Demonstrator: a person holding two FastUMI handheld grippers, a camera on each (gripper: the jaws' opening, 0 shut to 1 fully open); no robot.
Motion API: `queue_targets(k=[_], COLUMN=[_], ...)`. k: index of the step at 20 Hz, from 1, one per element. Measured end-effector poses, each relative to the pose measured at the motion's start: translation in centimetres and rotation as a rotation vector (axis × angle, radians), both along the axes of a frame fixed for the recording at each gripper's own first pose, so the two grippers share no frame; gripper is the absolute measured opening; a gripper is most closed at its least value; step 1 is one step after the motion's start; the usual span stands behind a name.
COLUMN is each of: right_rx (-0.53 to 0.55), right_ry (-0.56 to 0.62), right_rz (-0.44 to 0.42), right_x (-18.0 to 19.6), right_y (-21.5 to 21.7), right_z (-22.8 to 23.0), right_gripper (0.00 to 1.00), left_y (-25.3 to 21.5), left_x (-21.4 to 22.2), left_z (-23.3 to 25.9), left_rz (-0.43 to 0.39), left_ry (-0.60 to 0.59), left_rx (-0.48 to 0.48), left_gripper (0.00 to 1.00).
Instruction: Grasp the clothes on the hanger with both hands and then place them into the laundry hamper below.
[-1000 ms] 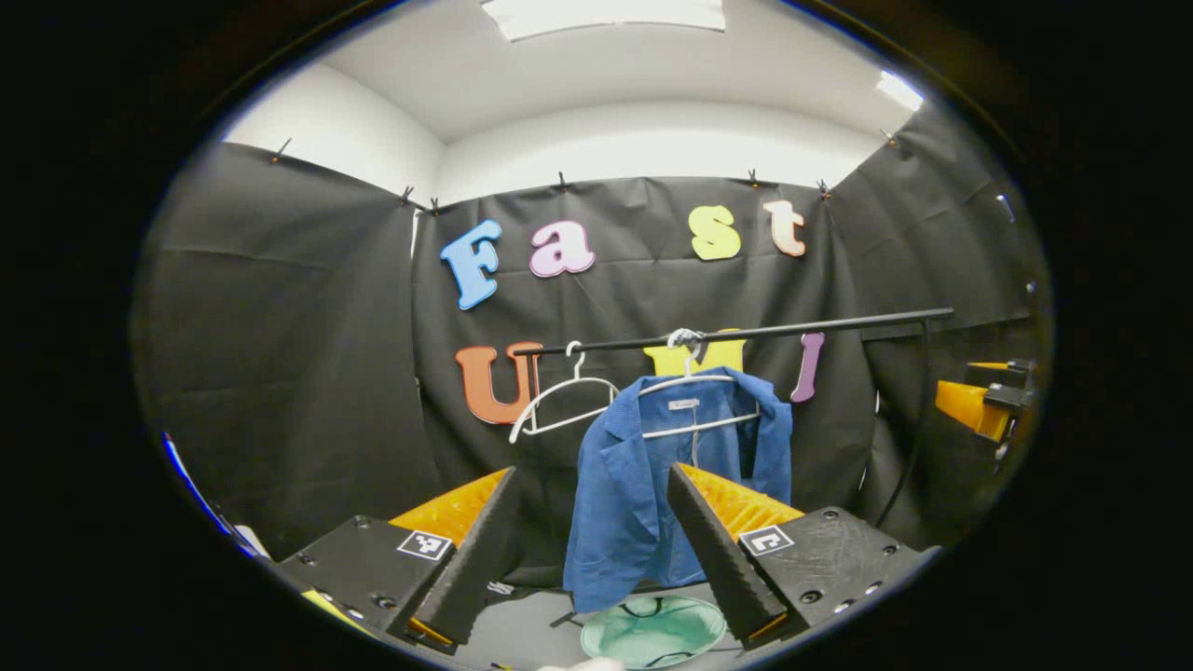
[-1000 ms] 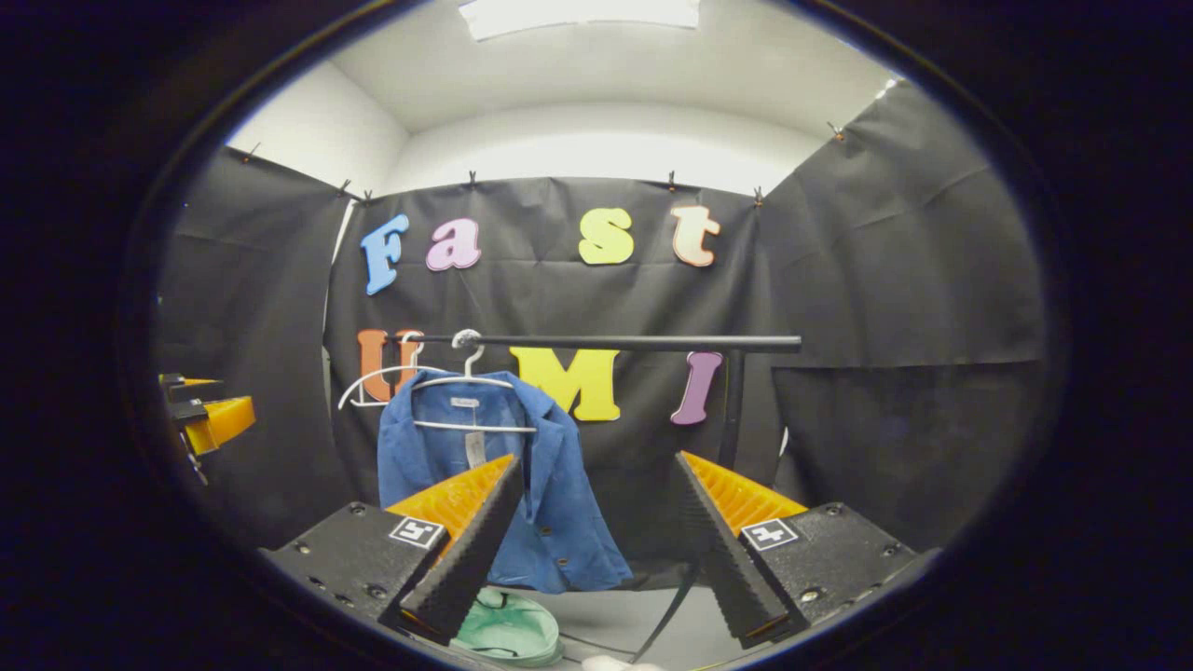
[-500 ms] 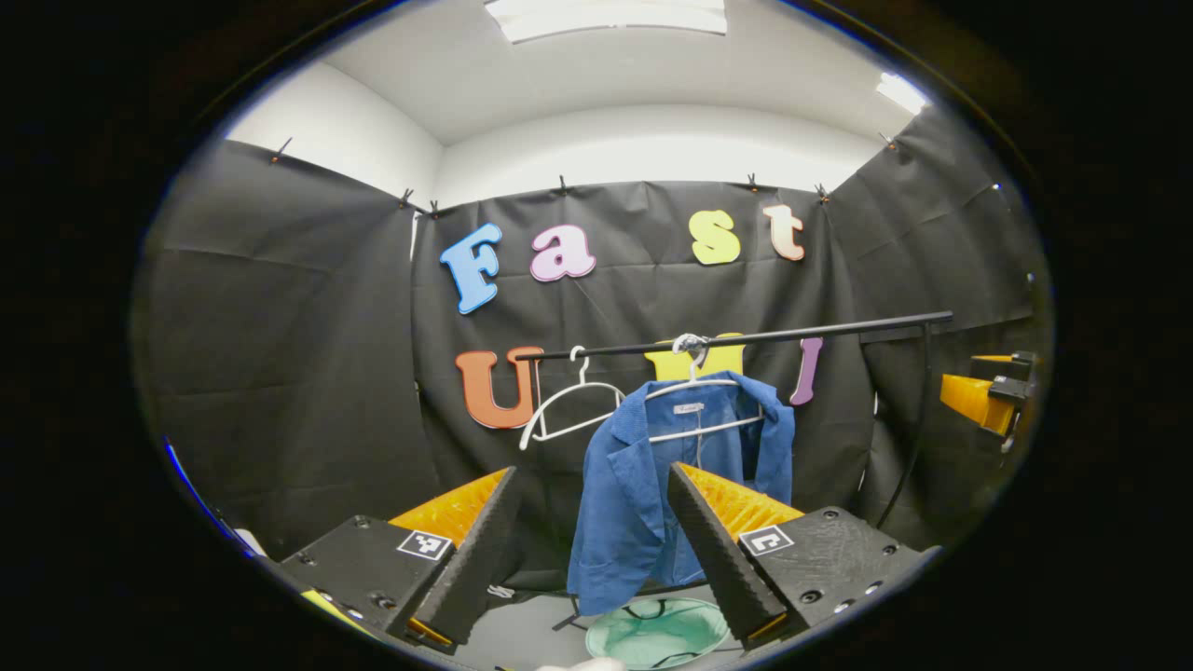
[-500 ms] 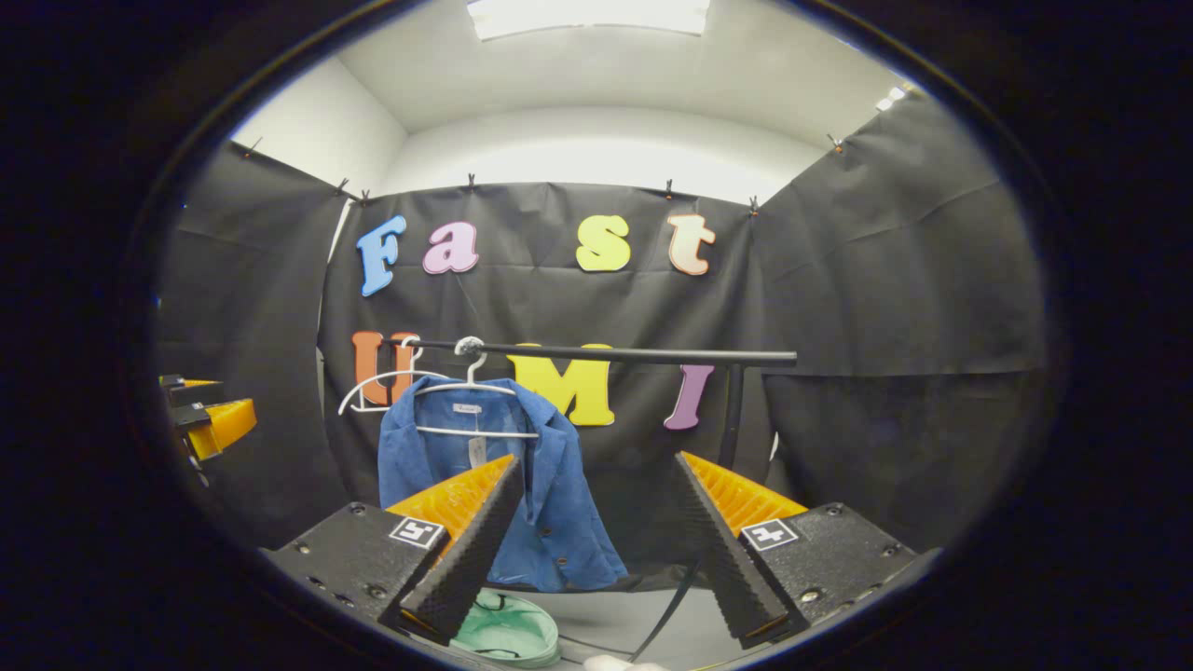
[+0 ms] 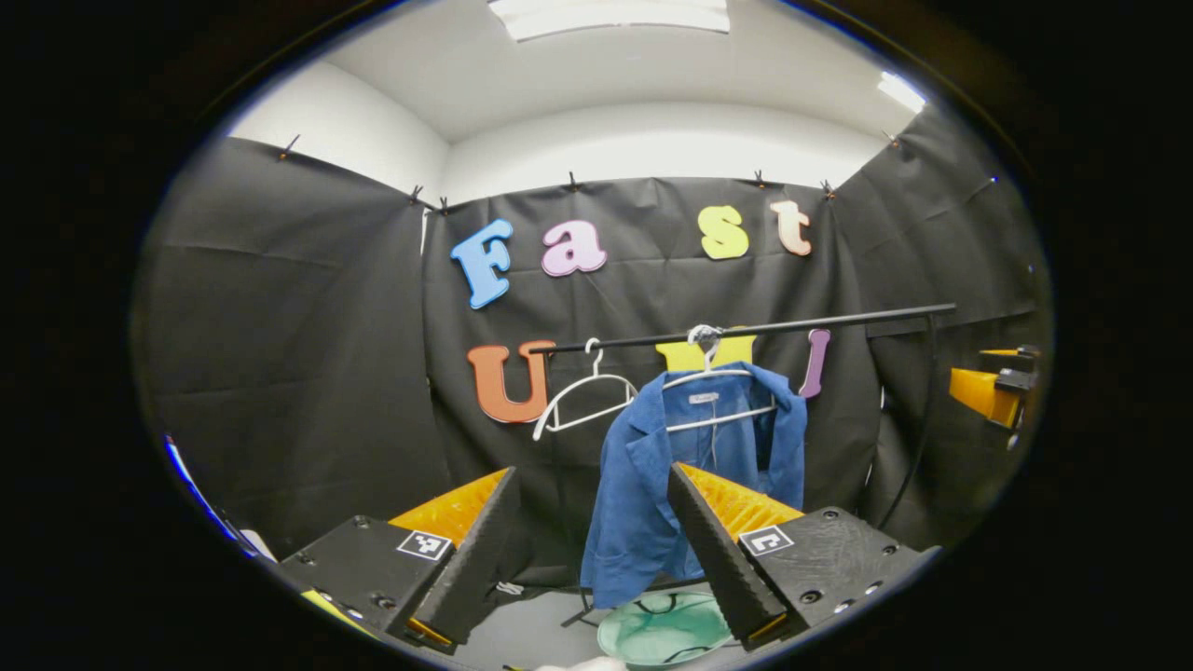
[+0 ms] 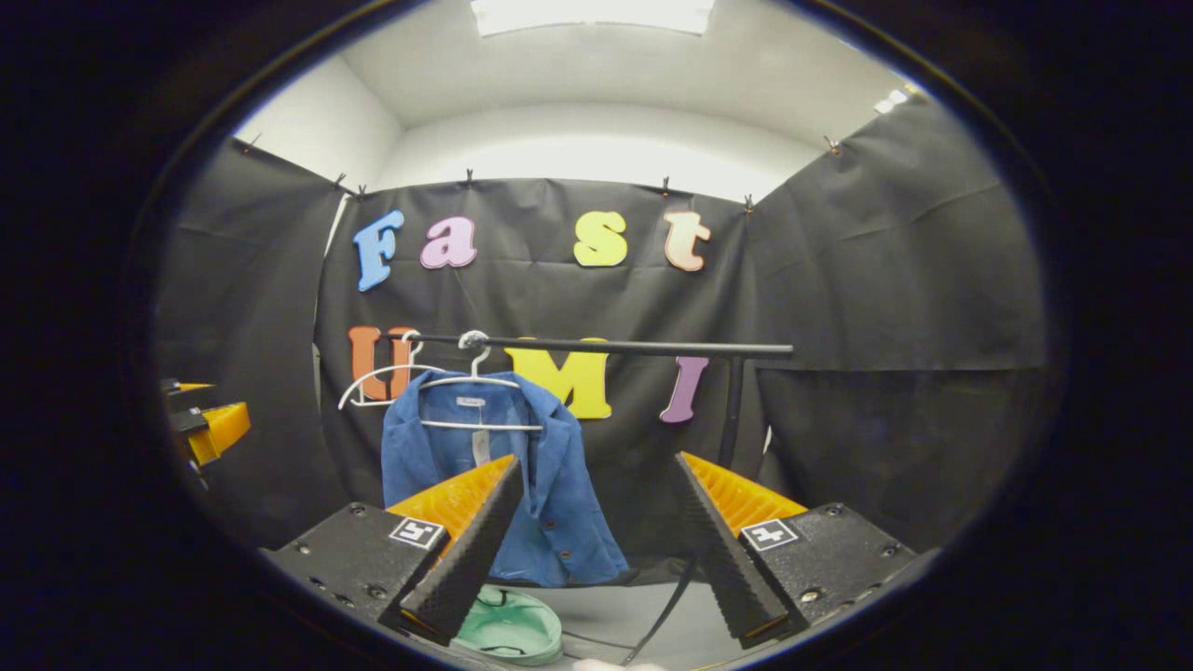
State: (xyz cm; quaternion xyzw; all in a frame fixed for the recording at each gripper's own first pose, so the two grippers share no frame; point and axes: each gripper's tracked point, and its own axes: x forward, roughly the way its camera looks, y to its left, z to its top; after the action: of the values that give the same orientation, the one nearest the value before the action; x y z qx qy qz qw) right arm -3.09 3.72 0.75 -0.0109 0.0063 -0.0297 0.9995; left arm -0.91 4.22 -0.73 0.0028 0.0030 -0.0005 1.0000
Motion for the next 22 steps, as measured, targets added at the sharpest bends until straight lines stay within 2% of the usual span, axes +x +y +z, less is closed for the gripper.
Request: queue_targets(k=[1, 2, 5, 10, 13, 16, 18, 20, 22], right_rx=[-0.008, -0.014, -0.041, -0.043, -0.039, -0.052, -0.067, -0.089, -0.098], right_ry=[0.0, -0.005, -0.004, 0.035, 0.053, 0.074, 0.065, 0.081, 0.107], right_rz=[0.016, 0.036, 0.061, 0.13, 0.201, 0.242, 0.239, 0.24, 0.226], right_x=[0.4, 0.8, 2.8, 8.3, 12.5, 17.2, 20.6, 23.9, 27.1], right_y=[0.5, 1.0, 1.6, 3.5, 5.3, 6.3, 6.5, 6.8, 6.8], right_z=[-0.2, -0.3, -0.9, -3.1, -4.6, -6.4, -7.3, -8.9, -10.8], right_gripper=[0.97, 1.0, 1.0, 1.0, 0.99, 0.9, 0.81, 0.77, 0.81], left_y=[-0.1, -0.4, -0.8, -2.1, -4.2, -4.9, -5.7, -6.4, -7.5], left_x=[0.3, 0.7, 1.9, 5.8, 9.4, 12.6, 15.2, 17.9, 20.8], left_z=[-0.2, -0.4, -1.4, -3.4, -4.3, -5.6, -6.9, -8.5, -10.1], left_rz=[-0.002, -0.003, 0.001, 0.03, -0.01, 0.01, 0.021, 0.036, 0.037], left_ry=[0.0, 0.002, 0.012, 0.015, -0.013, -0.028, -0.029, -0.01, 0.011], left_rx=[0.002, 0.003, 0.009, -0.019, -0.035, -0.008, 0.006, -0.003, -0.026], left_gripper=[0.98, 0.98, 0.98, 0.98, 0.98, 0.98, 0.96, 0.98, 0.96])
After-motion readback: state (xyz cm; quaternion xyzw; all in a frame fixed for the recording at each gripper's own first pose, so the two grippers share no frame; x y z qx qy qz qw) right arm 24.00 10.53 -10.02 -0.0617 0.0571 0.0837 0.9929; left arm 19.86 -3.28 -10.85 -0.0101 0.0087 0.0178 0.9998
